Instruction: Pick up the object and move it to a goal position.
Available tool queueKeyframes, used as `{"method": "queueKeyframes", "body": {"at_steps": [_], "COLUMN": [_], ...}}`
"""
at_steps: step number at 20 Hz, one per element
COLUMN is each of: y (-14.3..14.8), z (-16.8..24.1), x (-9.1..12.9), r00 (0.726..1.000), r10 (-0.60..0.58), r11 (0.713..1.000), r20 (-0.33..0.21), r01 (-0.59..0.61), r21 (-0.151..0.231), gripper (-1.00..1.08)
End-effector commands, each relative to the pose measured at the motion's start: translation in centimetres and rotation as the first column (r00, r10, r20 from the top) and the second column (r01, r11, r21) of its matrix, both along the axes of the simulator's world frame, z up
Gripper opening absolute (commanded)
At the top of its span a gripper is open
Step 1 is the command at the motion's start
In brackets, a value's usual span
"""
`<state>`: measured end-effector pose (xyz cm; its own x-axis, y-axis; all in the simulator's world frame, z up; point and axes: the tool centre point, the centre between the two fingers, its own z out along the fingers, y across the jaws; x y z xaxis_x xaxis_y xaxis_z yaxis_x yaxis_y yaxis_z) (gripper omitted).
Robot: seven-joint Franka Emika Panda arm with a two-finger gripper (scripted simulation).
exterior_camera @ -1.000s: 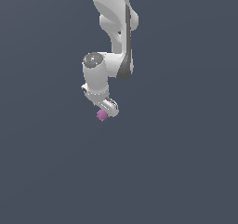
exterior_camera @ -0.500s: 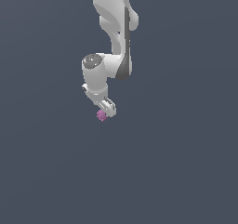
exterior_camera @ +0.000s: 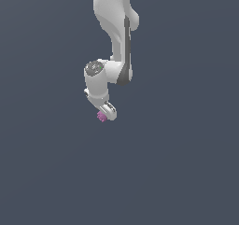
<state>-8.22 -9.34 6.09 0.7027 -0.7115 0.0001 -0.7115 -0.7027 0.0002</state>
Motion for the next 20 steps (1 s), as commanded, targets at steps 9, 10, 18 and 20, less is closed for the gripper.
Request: {"method": "queueKeyframes", "body": {"at_steps": [9,10,18,20], "y": [0.0,0.0,0.1,0.2], "z": [-2.2,-2.2,-2.1,-2.0], "x": [0.0,0.0,0.1,0.1], "r00": [1.000,1.000,1.000,1.000], "r10": [-0.002,-0.002,-0.001,-0.003], "r11": [1.000,1.000,1.000,1.000], "r20": [0.000,0.000,0.001,0.002], "r01": [0.002,0.002,0.001,0.003], "r21": [0.000,0.000,0.001,0.003], "gripper": [-1.00,-1.00,-1.00,-1.00]}}
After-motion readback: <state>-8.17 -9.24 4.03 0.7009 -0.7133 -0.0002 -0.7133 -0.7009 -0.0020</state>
